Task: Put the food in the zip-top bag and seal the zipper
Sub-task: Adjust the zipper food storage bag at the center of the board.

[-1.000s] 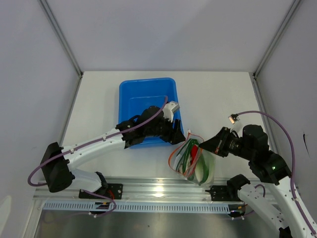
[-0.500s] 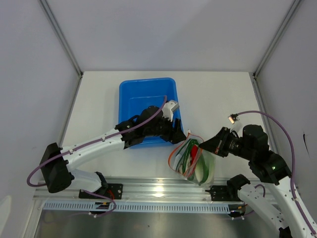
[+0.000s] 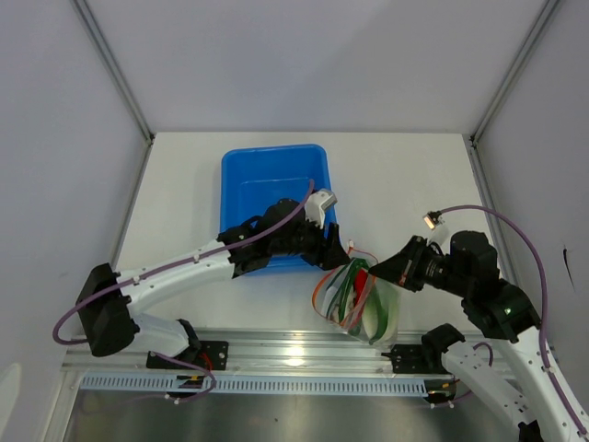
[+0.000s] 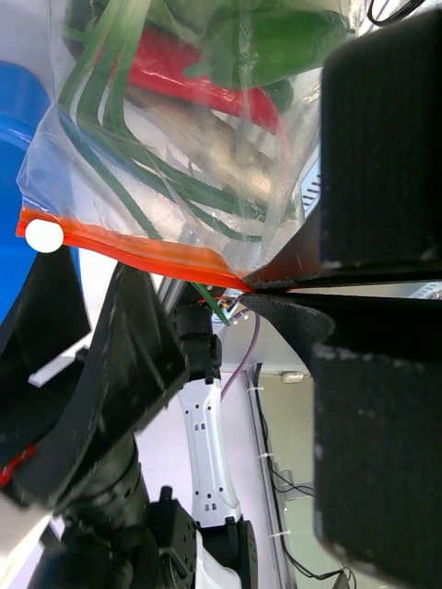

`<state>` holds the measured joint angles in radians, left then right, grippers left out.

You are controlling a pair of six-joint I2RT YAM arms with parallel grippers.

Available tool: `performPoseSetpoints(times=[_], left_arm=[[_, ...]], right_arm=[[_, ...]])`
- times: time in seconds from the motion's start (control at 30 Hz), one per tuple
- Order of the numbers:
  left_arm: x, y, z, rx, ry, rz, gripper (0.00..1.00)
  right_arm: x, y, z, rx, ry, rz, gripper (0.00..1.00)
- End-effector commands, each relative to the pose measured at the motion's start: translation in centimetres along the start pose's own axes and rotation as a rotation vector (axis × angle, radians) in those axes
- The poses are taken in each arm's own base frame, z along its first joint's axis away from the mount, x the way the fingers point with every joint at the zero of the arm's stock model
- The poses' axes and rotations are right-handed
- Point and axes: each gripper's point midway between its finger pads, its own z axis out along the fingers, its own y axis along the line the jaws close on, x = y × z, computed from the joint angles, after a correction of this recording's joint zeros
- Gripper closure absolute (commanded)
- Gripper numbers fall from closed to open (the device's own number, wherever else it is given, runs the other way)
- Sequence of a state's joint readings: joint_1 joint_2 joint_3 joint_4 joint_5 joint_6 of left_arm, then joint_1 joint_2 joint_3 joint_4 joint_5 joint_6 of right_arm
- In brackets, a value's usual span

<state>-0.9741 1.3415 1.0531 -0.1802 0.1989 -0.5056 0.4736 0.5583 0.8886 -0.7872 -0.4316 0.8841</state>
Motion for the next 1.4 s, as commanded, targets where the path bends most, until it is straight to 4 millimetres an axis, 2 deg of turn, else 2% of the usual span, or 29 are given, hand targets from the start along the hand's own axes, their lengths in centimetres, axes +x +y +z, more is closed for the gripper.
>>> performPoseSetpoints(times=[0.0,0.07,0.17,0.23,0.27,0.3,0.33,0.37,0.4,0.43,0.47,0.53,0.57,0.6,0.63,0.67,0.73,0.77,0.8,0.83,0.9,0.93,1.03,1.17,1.27,1.37], left_arm=[[0.2,-1.6,1.0,0.060,0.030,0.017,0.38],[1.2,-1.4,1.6,0.055,0.057,0.013,0.39],[2.1,-1.3,2.1,0.066,0.090,0.008,0.55],[1.4,-1.8,2.2,0.082,0.085,0.025,0.71],[1.9,-1.7,2.4,0.082,0.116,0.026,0.78],[1.1,-2.3,2.3,0.098,0.111,0.049,0.91],[-0.1,-3.1,2.1,0.120,0.096,0.069,0.98],[0.1,-3.6,1.9,0.146,0.127,0.079,0.99],[0.0,-3.8,2.1,0.161,0.136,0.112,1.00],[-2.0,-5.1,1.7,0.191,0.096,0.144,0.99],[-2.1,-5.8,1.4,0.234,0.107,0.187,0.99],[-3.5,-7.0,1.0,0.270,0.081,0.230,1.00],[-3.8,-7.1,0.9,0.285,0.077,0.267,1.00],[-3.8,-8.2,0.4,0.349,0.085,0.291,0.99],[-3.7,-8.3,0.2,0.376,0.094,0.310,0.99],[-4.4,-8.9,-0.2,0.409,0.080,0.353,0.99],[-3.2,-9.1,-0.6,0.461,0.146,0.366,1.00],[-4.1,-9.9,-1.0,0.488,0.137,0.404,0.99],[-3.6,-9.9,-1.1,0.505,0.167,0.407,0.99],[-2.1,-9.9,-1.3,0.552,0.244,0.387,0.99],[-2.2,-10.5,-1.8,0.598,0.266,0.416,0.99],[-1.4,-10.6,-2.4,0.618,0.317,0.392,0.98],[-0.1,-9.9,-2.2,0.632,0.368,0.405,0.97],[1.1,-9.0,-2.6,0.619,0.405,0.407,0.97],[1.2,-8.3,-2.8,0.615,0.414,0.404,0.97],[0.8,-8.2,-3.1,0.633,0.407,0.394,0.97]], right_arm=[[-1.3,2.1,-0.3,-0.078,-0.045,-0.053,1.00],[-1.4,2.3,-0.3,-0.083,-0.047,-0.053,1.00],[-1.7,2.5,0.0,-0.083,-0.049,-0.055,1.00],[-1.8,2.5,0.3,-0.083,-0.045,-0.056,1.00],[-1.8,2.4,0.4,-0.080,-0.045,-0.056,1.00],[-1.9,2.4,0.5,-0.079,-0.046,-0.060,1.00],[-2.0,2.4,0.5,-0.080,-0.047,-0.069,0.99],[-2.0,2.4,0.5,-0.076,-0.045,-0.077,0.91],[-2.1,2.3,0.5,-0.071,-0.045,-0.085,0.82],[-2.1,2.1,0.5,-0.055,-0.047,-0.092,0.72],[-2.2,1.8,0.5,-0.039,-0.044,-0.115,0.59],[-2.5,1.5,0.0,-0.003,-0.060,-0.140,0.51],[-2.7,1.3,-0.2,0.017,-0.068,-0.169,0.36],[-3.1,1.3,-0.8,0.044,-0.087,-0.180,0.34],[-3.4,1.3,-1.1,0.059,-0.099,-0.195,0.32],[-3.5,1.2,-1.4,0.077,-0.105,-0.218,0.26],[-4.3,1.3,-2.5,0.117,-0.139,-0.242,0.25],[-4.5,1.3,-2.9,0.129,-0.148,-0.253,0.25],[-4.6,1.1,-3.2,0.154,-0.148,-0.275,0.25],[-4.9,1.7,-3.7,0.145,-0.162,-0.294,0.25],[-4.9,1.7,-4.2,0.155,-0.159,-0.325,0.25],[-4.9,1.7,-4.5,0.157,-0.163,-0.335,0.25],[-4.9,0.8,-4.8,0.196,-0.171,-0.350,0.25],[-3.9,-0.7,-4.4,0.210,-0.142,-0.371,0.26],[-2.9,-0.3,-4.1,0.131,-0.111,-0.441,0.30],[-0.8,0.4,-3.6,-0.010,-0.056,-0.511,0.32]])
